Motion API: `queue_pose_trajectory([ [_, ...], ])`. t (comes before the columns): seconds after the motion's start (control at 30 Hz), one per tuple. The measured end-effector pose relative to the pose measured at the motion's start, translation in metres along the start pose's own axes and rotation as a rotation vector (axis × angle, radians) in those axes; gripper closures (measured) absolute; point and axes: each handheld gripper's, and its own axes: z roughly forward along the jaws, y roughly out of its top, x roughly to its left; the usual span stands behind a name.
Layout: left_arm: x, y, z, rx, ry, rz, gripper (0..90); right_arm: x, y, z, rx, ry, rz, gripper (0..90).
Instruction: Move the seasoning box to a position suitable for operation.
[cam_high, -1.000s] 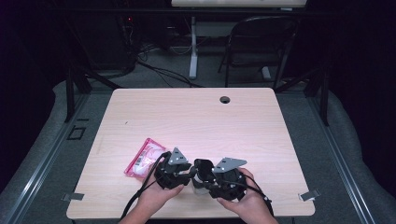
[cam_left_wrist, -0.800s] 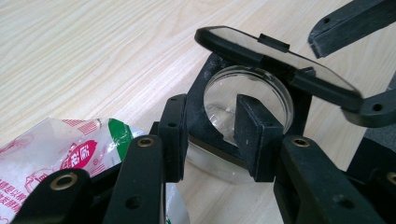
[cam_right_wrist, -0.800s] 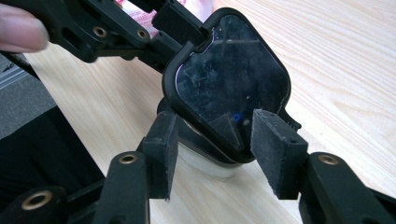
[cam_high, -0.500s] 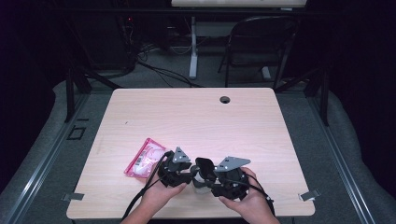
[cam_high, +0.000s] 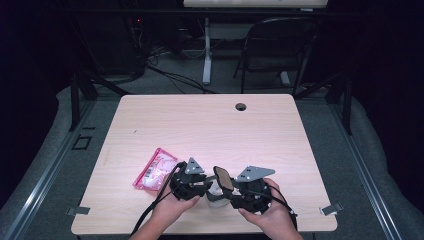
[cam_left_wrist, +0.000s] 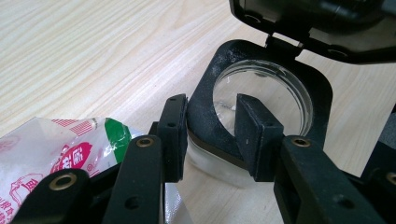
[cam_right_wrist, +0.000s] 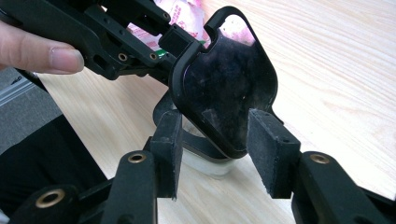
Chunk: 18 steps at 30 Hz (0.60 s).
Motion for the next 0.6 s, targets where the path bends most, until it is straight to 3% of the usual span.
queue_pose_trajectory([
  [0.6,0.001,0.000,0.000,-0.003,-0.004,0.000,64.9,-0.013,-0.004,-0.014,-0.023,-0.001,0.048,67.5],
])
